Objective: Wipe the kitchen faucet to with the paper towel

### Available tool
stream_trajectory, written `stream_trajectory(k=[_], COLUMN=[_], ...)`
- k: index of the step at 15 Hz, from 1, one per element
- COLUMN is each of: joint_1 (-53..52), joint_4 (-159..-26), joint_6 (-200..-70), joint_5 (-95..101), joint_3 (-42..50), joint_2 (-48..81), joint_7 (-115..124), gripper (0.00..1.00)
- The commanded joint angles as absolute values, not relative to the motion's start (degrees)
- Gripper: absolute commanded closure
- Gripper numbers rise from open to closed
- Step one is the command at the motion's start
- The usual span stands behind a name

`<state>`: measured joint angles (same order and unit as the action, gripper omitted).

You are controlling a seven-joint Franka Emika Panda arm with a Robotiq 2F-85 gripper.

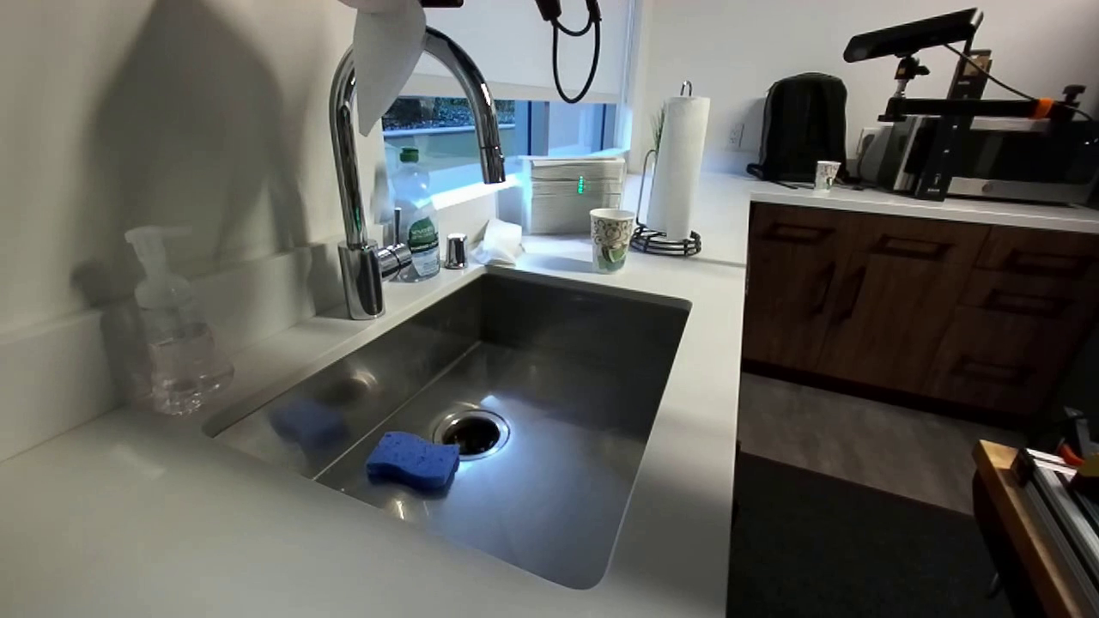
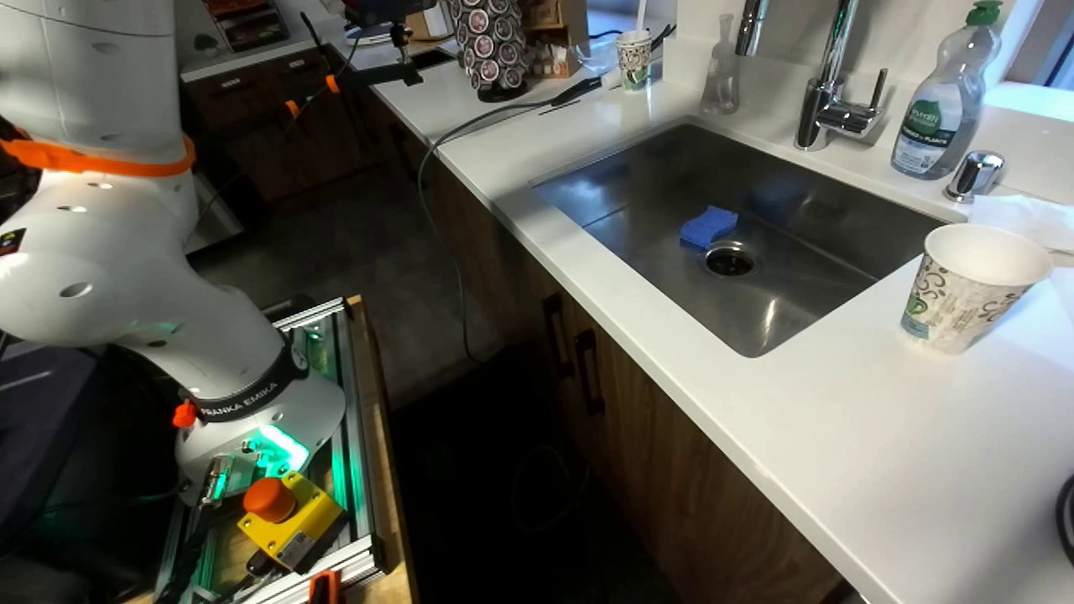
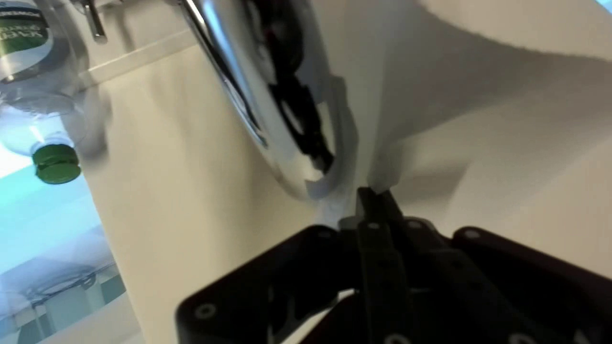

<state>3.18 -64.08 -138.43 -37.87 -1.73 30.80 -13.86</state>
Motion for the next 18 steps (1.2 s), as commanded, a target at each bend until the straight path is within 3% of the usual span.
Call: stream_trajectory(k=[1,7,18], joint_1=[1.81,1.66,2.17], joint_4=[-62.73,-64.07,-70.38], joint_6=[-137.55,-135.19,-119.06], joint_5=[-32.23,-28.32,-25.11], joint_3=[1.58,3.89,6.51], joint_2=[31.61,29.05,22.81], joint_7=[-9.94,-6.44,-5.84], gripper=[1.00,1.00,1.00])
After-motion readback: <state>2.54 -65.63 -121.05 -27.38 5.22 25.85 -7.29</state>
